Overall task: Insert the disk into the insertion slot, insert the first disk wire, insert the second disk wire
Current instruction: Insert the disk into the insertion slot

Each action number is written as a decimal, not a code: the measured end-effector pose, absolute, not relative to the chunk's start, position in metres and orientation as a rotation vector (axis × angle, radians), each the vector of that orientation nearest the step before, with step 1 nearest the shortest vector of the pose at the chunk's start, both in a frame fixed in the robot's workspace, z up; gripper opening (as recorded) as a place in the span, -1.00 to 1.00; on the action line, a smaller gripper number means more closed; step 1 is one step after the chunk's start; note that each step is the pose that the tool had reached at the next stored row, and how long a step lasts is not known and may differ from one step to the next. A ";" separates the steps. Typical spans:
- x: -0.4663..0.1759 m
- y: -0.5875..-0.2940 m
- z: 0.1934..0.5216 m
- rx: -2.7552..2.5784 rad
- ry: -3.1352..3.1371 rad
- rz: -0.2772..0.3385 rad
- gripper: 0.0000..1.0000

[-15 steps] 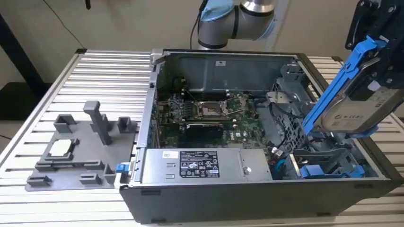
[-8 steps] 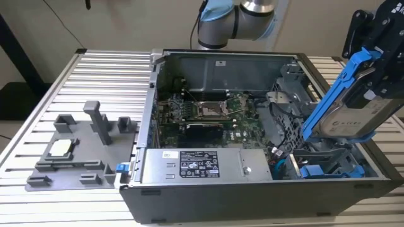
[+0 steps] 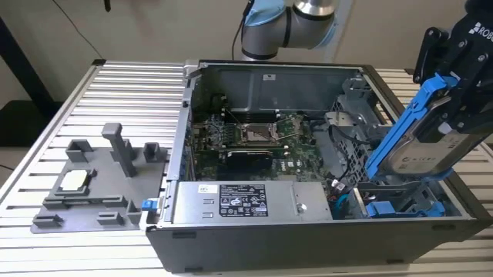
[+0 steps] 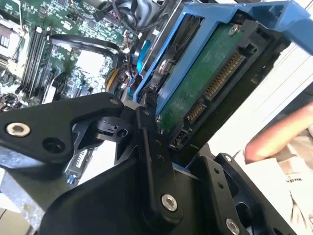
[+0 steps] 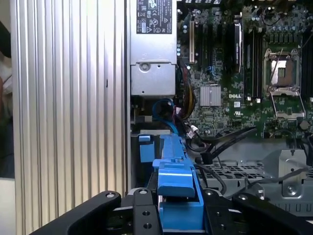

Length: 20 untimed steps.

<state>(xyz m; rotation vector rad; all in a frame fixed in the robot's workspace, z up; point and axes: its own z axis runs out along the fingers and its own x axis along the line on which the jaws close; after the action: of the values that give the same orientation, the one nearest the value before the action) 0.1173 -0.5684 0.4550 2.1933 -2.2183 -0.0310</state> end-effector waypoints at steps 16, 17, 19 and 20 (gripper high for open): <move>0.122 -0.570 0.428 2.240 -2.171 -0.030 -0.34; 0.123 -0.570 0.427 2.242 -2.169 -0.030 -0.34; 0.123 -0.570 0.424 2.245 -2.166 -0.030 -0.34; 0.123 -0.570 0.422 2.246 -2.164 -0.030 -0.34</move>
<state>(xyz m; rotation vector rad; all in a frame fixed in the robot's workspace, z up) 0.1230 -0.5701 0.4219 2.2462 -2.1644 -0.0298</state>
